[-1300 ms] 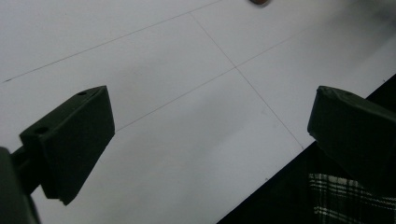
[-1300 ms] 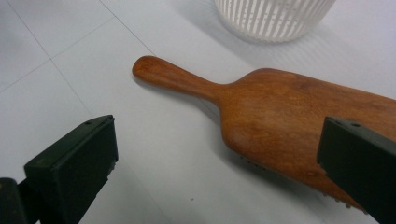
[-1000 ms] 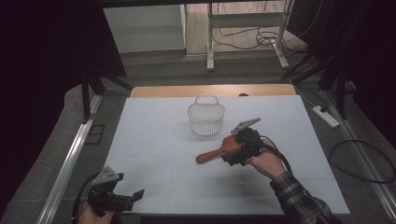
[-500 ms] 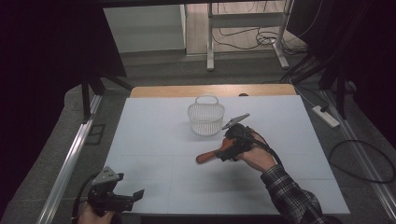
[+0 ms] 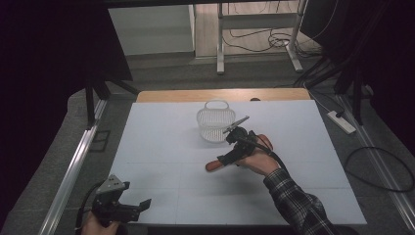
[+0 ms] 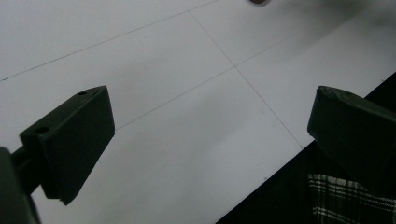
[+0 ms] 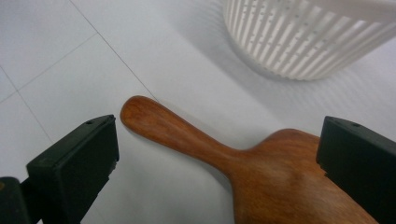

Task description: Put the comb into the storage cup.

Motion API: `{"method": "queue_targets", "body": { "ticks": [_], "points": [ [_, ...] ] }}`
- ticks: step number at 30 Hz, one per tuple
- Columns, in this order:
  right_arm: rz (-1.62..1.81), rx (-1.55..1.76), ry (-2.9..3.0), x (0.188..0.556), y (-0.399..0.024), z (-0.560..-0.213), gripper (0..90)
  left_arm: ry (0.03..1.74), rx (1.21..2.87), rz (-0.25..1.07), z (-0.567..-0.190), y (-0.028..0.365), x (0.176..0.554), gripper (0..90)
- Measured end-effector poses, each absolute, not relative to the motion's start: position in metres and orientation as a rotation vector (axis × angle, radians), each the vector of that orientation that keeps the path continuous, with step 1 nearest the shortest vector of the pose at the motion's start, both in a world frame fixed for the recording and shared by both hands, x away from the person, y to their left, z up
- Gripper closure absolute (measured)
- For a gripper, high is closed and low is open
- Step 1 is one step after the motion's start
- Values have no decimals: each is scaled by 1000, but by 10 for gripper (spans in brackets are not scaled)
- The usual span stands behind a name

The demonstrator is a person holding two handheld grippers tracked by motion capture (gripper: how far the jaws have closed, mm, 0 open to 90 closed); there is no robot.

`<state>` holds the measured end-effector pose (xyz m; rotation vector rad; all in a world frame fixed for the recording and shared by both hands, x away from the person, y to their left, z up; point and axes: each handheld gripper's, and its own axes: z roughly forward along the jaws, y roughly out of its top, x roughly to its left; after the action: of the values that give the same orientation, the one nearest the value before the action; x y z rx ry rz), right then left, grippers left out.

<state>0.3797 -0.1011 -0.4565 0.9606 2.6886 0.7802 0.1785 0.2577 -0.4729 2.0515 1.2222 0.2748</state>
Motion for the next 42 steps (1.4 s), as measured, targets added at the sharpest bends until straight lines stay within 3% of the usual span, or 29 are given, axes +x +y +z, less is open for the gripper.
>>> {"method": "queue_targets", "body": {
  "ticks": [15,19,23,24,28,33,36,42],
  "points": [
    [731,968,2712,391,-81,-464,14,1221,2054,270,-473,258,179,16],
    [741,952,2709,392,-80,-465,174,1220,2056,268,-473,258,179,17],
    [761,927,2737,393,-80,-463,388,1220,2057,268,-473,258,179,17],
    [761,927,2737,393,-80,-463,388,1220,2059,268,-473,258,179,17],
    [783,907,2805,395,-77,-464,611,1223,2065,269,-473,257,179,17],
    [787,900,2829,396,-74,-468,817,1225,2066,270,-473,257,179,17],
    [773,869,2817,396,-71,-469,895,1226,2064,271,-473,257,179,17],
    [735,842,2805,396,-66,-472,895,1228,2056,267,-473,258,179,17]
  ]
}}
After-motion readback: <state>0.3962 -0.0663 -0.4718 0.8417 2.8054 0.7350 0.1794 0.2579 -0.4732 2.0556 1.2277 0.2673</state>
